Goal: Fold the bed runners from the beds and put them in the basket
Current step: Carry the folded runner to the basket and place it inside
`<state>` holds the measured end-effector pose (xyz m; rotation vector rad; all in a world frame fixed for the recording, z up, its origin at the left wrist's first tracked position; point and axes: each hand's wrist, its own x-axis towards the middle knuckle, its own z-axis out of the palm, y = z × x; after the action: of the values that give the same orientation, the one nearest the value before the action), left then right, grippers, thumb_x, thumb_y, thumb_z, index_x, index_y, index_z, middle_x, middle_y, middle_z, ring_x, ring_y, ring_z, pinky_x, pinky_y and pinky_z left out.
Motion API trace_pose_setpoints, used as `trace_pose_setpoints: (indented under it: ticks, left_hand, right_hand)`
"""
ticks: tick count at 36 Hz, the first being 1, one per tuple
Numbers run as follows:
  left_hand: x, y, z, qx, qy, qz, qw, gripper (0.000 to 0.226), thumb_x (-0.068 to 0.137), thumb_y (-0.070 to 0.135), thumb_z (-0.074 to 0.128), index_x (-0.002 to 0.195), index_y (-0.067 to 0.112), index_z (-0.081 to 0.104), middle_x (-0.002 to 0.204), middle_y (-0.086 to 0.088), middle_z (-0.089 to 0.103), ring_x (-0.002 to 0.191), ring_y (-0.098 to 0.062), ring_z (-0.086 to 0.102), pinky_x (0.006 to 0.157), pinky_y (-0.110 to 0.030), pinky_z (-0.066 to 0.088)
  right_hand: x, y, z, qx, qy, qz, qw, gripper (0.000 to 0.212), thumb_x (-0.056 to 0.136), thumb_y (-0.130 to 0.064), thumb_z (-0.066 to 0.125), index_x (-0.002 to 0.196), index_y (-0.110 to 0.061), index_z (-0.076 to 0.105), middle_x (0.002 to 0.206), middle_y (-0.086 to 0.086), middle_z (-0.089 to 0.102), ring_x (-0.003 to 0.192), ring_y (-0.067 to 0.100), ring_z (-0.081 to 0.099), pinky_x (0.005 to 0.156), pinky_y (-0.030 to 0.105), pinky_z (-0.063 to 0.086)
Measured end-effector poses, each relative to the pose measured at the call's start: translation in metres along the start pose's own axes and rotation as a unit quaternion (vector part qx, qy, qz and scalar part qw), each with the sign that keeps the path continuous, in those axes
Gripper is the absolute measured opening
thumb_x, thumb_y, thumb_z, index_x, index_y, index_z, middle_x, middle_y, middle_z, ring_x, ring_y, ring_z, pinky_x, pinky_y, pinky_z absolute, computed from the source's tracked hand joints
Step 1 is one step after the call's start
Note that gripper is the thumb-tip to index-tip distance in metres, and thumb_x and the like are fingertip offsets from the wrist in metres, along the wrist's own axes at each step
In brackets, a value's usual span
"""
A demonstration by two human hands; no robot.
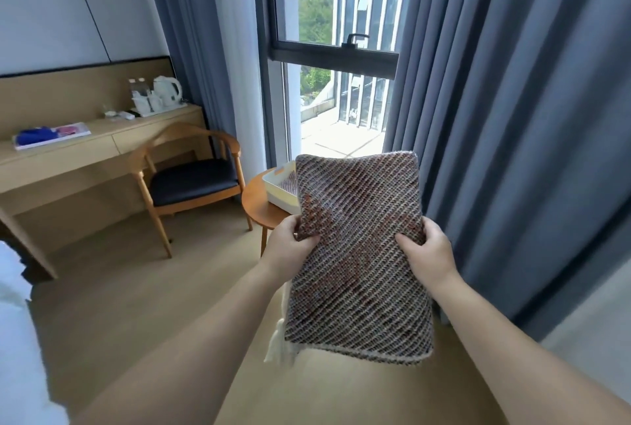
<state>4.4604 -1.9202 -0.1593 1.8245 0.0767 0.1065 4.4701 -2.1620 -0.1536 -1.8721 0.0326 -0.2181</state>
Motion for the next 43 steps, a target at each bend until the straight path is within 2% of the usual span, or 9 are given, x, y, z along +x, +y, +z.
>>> trace_pose_setpoints:
  ticks: [4,13,15,17,22,28,34,39,43]
  left_hand:
    - [0.046,-0.016,0.001,-0.009,0.009,-0.01,1.0,0.039,0.077,0.027,0.072,0.114,0.022,0.061,0.107,0.003,0.07,0.102,-0.016,0.066,0.094,-0.045,0.052]
    - [0.184,-0.041,-0.009,-0.064,0.028,-0.011,0.997,0.025,0.085,0.011,0.069,0.099,0.029,0.06,0.102,0.003,0.07,0.095,-0.013,0.068,0.087,-0.036,0.055]
    - [0.193,-0.044,-0.007,-0.075,0.026,-0.014,0.997,0.025,0.086,0.008,0.068,0.097,0.028,0.059,0.101,0.002,0.07,0.094,-0.014,0.068,0.086,-0.035,0.055]
    - [0.228,-0.048,-0.015,-0.087,0.015,-0.019,0.996,0.026,0.086,0.007,0.068,0.099,0.027,0.058,0.101,0.002,0.07,0.093,-0.013,0.068,0.084,-0.032,0.055]
    - [0.309,-0.058,-0.033,-0.094,0.002,-0.025,0.995,0.043,0.081,0.009,0.071,0.121,0.013,0.056,0.109,-0.004,0.07,0.099,-0.019,0.068,0.089,-0.039,0.054]
    - [0.376,-0.059,-0.039,-0.085,-0.008,-0.03,0.996,0.033,0.083,0.006,0.07,0.113,0.015,0.059,0.106,-0.004,0.07,0.094,-0.016,0.069,0.081,-0.031,0.056]
    - [0.448,-0.068,-0.038,-0.054,0.005,-0.051,0.997,0.051,0.069,0.029,0.078,0.116,0.019,0.061,0.11,0.0,0.07,0.101,-0.018,0.067,0.093,-0.043,0.053]
    - [0.519,-0.07,-0.027,-0.042,0.036,-0.06,0.997,0.034,0.077,0.02,0.076,0.108,0.023,0.062,0.107,0.0,0.07,0.1,-0.018,0.066,0.094,-0.044,0.051]
    - [0.585,-0.073,-0.014,-0.039,0.079,-0.072,0.993,0.059,0.065,0.035,0.077,0.118,0.016,0.06,0.109,-0.001,0.069,0.1,-0.019,0.066,0.093,-0.046,0.052]
  right_hand:
    - [0.049,0.012,0.02,-0.003,-0.02,0.013,1.0,0.034,0.092,-0.018,0.062,0.125,-0.02,0.054,0.106,-0.01,0.062,0.091,0.0,0.059,0.075,0.02,0.048]
    - [0.18,0.024,0.09,-0.029,-0.03,0.023,0.999,0.034,0.091,-0.022,0.062,0.125,-0.024,0.056,0.107,-0.012,0.064,0.097,0.008,0.062,0.089,0.036,0.053]
    - [0.188,0.024,0.092,-0.025,-0.035,0.018,0.999,0.033,0.091,-0.018,0.061,0.123,-0.022,0.056,0.105,-0.012,0.064,0.095,0.005,0.062,0.086,0.032,0.053]
    - [0.218,0.021,0.107,-0.029,-0.034,0.012,0.999,0.032,0.092,-0.015,0.06,0.123,-0.021,0.055,0.102,-0.015,0.062,0.092,0.001,0.06,0.081,0.025,0.049]
    - [0.289,0.019,0.138,-0.022,-0.03,0.023,0.999,0.036,0.092,-0.016,0.06,0.127,-0.024,0.053,0.108,-0.009,0.063,0.1,0.011,0.061,0.086,0.03,0.05]
    - [0.361,0.022,0.161,-0.029,-0.052,0.031,0.998,0.028,0.092,-0.019,0.06,0.116,-0.031,0.053,0.105,-0.009,0.065,0.095,0.009,0.063,0.084,0.033,0.052]
    - [0.438,0.034,0.18,-0.047,-0.079,0.025,0.995,0.023,0.093,-0.019,0.058,0.113,-0.029,0.055,0.098,-0.013,0.064,0.089,0.006,0.062,0.08,0.031,0.051]
    - [0.525,0.049,0.199,-0.04,-0.105,0.025,0.993,0.022,0.093,-0.017,0.059,0.111,-0.028,0.054,0.097,-0.009,0.064,0.085,0.004,0.061,0.071,0.024,0.046]
    - [0.603,0.06,0.216,-0.045,-0.119,0.016,0.992,0.023,0.09,-0.015,0.06,0.113,-0.019,0.059,0.096,-0.004,0.068,0.084,0.011,0.066,0.071,0.028,0.052]
